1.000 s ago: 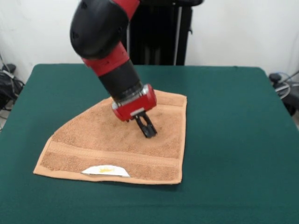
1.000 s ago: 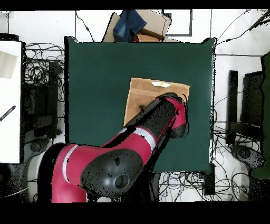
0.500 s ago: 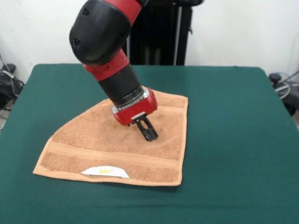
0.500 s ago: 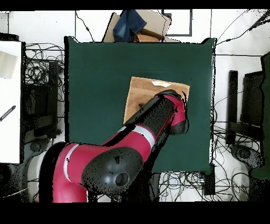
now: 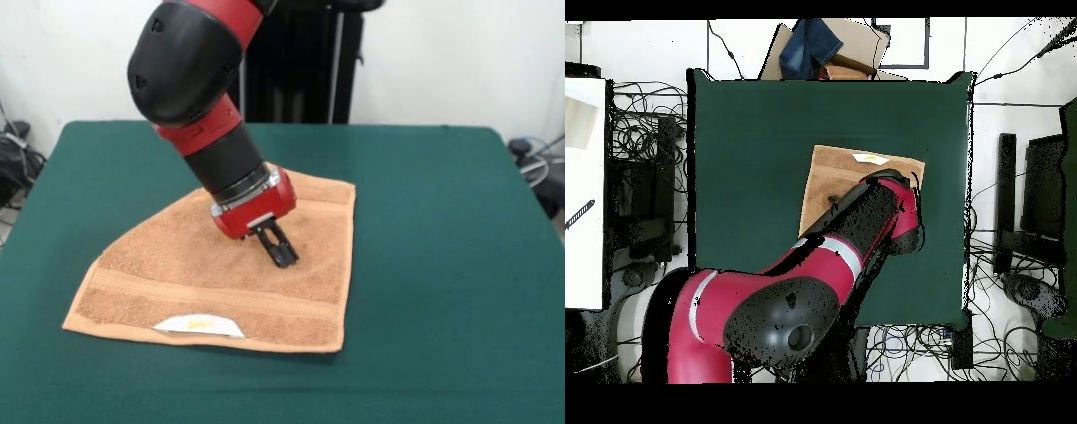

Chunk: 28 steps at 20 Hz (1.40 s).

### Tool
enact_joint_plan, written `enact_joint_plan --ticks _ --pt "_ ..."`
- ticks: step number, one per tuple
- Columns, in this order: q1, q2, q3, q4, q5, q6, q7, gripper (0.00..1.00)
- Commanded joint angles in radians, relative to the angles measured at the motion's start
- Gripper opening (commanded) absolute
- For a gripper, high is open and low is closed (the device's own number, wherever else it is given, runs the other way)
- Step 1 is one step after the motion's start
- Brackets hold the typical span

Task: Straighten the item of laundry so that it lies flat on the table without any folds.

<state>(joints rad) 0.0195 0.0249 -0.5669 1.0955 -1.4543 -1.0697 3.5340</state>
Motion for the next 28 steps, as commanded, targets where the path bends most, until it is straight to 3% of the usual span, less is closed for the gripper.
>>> enact_joint_plan --ticks 1,7,9,19,28 --pt "-0.033 0.175 0.343 -0.173 0.182 0.123 0.120 0.00" --pt "-0.054 0.214 0.395 -0.202 0.263 0.094 0.036 0.00" --pt "-0.023 0.205 0.363 -0.190 0.279 0.150 0.009 0.00" --pt "0.047 0.199 0.314 -0.172 0.321 0.264 0.058 0.00" --pt "0.031 0.207 0.362 -0.170 0.387 0.234 0.058 0.00"
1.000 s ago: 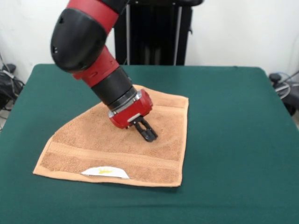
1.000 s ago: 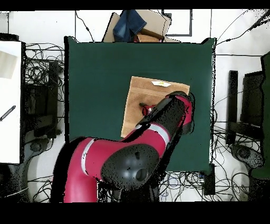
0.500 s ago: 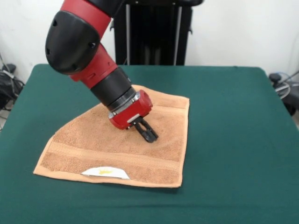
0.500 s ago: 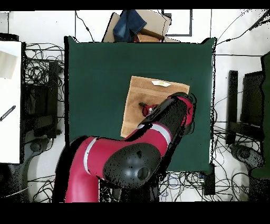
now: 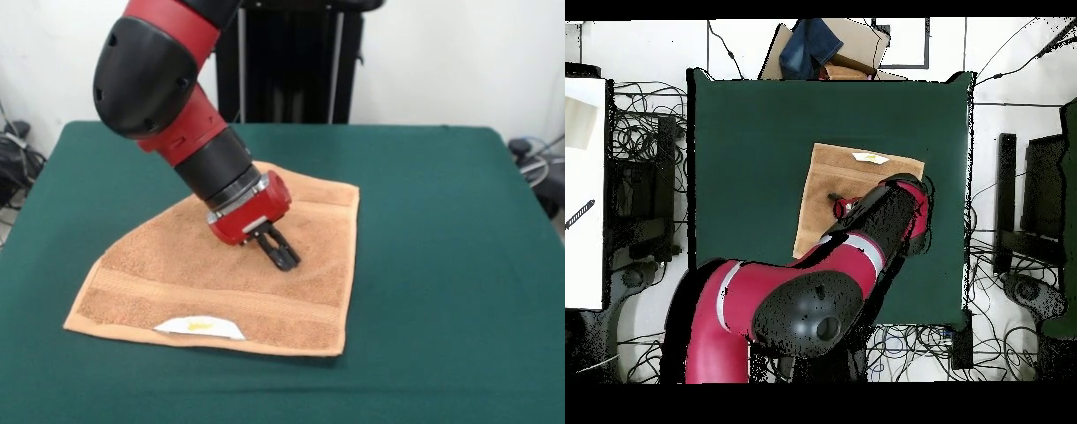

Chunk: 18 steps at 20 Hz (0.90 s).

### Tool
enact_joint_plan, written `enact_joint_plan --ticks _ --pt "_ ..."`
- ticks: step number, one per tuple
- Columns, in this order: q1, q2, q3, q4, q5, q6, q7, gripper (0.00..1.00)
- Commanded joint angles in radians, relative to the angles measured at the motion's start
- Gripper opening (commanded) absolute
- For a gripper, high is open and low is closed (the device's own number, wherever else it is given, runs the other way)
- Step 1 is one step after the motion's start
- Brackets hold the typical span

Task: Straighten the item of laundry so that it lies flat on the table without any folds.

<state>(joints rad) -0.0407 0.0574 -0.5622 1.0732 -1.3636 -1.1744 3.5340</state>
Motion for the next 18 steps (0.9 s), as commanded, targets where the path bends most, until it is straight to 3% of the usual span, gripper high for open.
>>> enact_joint_plan --ticks 1,18 --pt "0.089 0.174 0.359 -0.149 0.295 0.333 0.065 0.00" --pt "0.009 0.236 0.469 -0.243 0.196 0.033 0.333 0.00"
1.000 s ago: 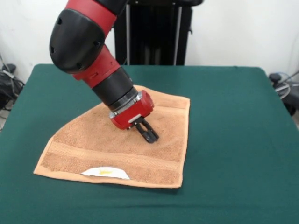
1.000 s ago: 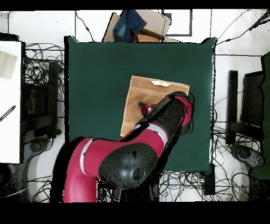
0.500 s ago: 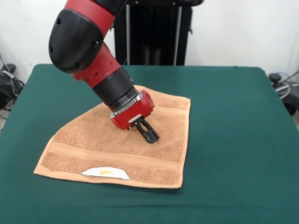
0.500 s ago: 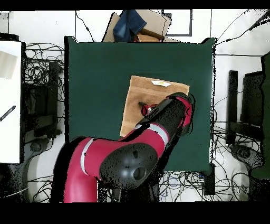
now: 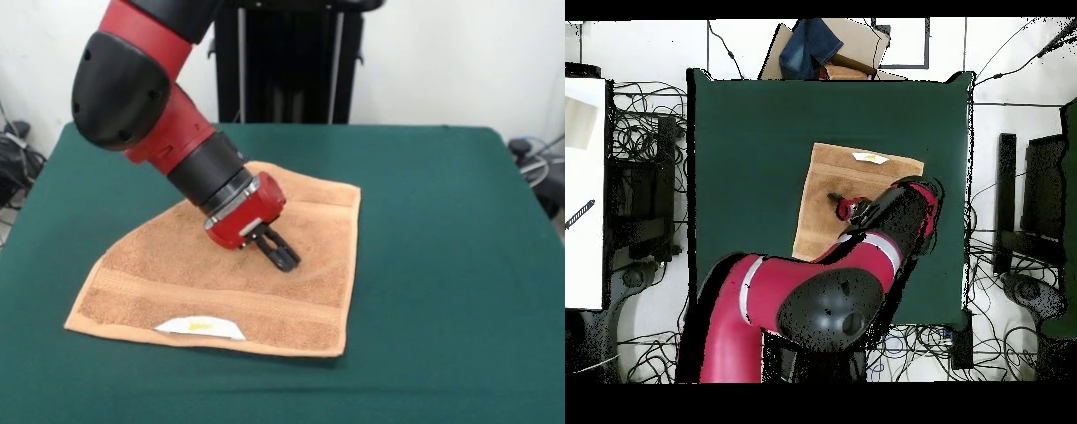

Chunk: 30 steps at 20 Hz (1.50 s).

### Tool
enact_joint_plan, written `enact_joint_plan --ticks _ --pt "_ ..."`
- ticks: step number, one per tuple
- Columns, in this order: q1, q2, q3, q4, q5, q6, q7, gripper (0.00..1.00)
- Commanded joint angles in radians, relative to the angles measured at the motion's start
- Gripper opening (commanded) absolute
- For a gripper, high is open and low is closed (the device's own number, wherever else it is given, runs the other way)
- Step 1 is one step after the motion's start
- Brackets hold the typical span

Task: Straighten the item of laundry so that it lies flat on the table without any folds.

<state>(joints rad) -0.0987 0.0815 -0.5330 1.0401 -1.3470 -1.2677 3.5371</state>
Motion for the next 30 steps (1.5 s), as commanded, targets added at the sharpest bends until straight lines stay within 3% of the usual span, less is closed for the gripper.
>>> enact_joint_plan --ticks 1,13,20,30 --pt "0.065 0.216 0.443 -0.217 0.172 0.111 0.350 0.00" --pt "0.072 0.210 0.464 -0.190 0.233 0.089 0.366 0.00" --pt "0.090 0.198 0.463 -0.157 0.291 0.154 0.354 0.00" --pt "0.106 0.211 0.425 -0.176 0.292 0.172 0.372 0.00"
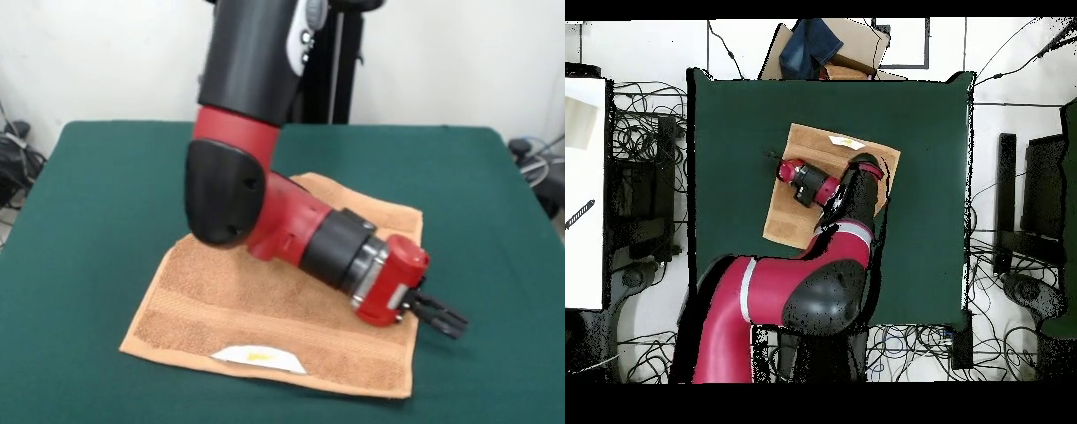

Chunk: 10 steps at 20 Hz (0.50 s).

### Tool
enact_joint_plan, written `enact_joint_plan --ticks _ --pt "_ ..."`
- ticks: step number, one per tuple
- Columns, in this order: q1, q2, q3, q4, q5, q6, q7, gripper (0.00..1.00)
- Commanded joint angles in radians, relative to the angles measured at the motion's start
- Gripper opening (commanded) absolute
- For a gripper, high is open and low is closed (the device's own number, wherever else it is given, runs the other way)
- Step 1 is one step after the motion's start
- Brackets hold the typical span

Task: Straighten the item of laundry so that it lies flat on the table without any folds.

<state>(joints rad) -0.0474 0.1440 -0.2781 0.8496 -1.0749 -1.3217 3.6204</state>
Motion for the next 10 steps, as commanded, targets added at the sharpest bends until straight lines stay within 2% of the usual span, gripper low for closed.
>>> enact_joint_plan --ticks 1,3,6,10 --pt "0.058 0.143 0.158 0.024 0.019 0.242 0.295 0.00" --pt "0.072 0.117 0.110 0.060 0.031 0.324 0.258 0.00" --pt "0.129 0.018 -0.040 0.168 -0.019 0.433 0.201 0.00" --pt "0.156 -0.113 -0.184 0.277 -0.192 0.282 0.349 0.00"
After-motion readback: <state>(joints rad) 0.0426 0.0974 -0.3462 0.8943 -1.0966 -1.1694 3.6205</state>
